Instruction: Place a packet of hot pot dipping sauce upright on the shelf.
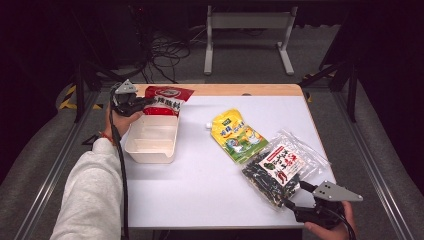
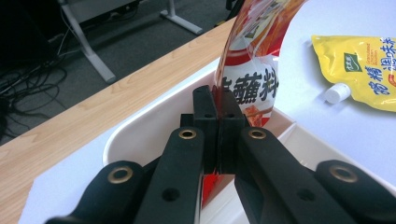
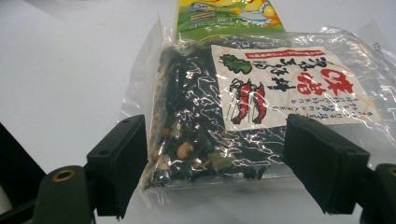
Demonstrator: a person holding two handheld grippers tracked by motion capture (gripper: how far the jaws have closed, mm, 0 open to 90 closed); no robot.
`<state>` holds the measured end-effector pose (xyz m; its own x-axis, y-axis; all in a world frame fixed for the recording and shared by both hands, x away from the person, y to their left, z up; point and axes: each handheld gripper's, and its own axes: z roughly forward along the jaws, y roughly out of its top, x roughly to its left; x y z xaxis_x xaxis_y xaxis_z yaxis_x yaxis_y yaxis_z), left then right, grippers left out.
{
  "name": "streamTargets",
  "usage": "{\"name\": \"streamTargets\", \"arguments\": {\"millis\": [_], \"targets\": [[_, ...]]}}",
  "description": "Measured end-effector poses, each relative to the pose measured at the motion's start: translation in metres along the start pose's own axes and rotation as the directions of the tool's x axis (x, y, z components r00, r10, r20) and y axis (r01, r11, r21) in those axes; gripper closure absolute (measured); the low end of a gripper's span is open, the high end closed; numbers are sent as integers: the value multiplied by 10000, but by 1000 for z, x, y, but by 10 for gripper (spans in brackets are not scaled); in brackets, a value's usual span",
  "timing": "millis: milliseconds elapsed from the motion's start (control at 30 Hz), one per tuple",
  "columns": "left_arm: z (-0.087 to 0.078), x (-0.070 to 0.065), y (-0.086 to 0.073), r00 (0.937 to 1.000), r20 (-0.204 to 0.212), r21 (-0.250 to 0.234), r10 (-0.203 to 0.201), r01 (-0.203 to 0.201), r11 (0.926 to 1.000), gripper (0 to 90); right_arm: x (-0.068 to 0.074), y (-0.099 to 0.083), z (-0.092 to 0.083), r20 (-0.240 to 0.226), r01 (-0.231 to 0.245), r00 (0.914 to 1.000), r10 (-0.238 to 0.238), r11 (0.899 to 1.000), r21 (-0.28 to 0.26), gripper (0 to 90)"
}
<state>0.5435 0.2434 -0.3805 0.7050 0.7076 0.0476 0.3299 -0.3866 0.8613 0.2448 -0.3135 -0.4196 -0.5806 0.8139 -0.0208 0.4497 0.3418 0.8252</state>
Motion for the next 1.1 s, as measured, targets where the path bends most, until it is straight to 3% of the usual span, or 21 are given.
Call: {"name": "streamTargets", "arguments": {"millis": [100,400,533,867,1000,1100], "targets": [[0,1,-1,9998,-69,24,-196,196,9998,900,-3,1,2,-44,-81,10000,81,10000,15,230],[-4,-1,0,9996,-209,-19,-203,203,9998,863,-20,4,4,376,-316,9988,322,9994,-166,254],[-8,-1,-1,9985,-220,-223,-503,498,9985,841,-31,8,2,501,-498,9974,511,9984,-271,294],[-39,-18,0,9988,-348,-944,-343,308,9951,810,-60,29,3,717,-516,9959,558,9969,-588,310],[-47,-29,-1,9991,-362,-947,-211,175,9953,806,-66,28,0,779,-702,9941,756,9951,-697,308],[-56,-38,0,9995,-309,-1210,-121,82,9926,806,-68,24,0,715,-754,9942,800,9950,-650,322]]}}
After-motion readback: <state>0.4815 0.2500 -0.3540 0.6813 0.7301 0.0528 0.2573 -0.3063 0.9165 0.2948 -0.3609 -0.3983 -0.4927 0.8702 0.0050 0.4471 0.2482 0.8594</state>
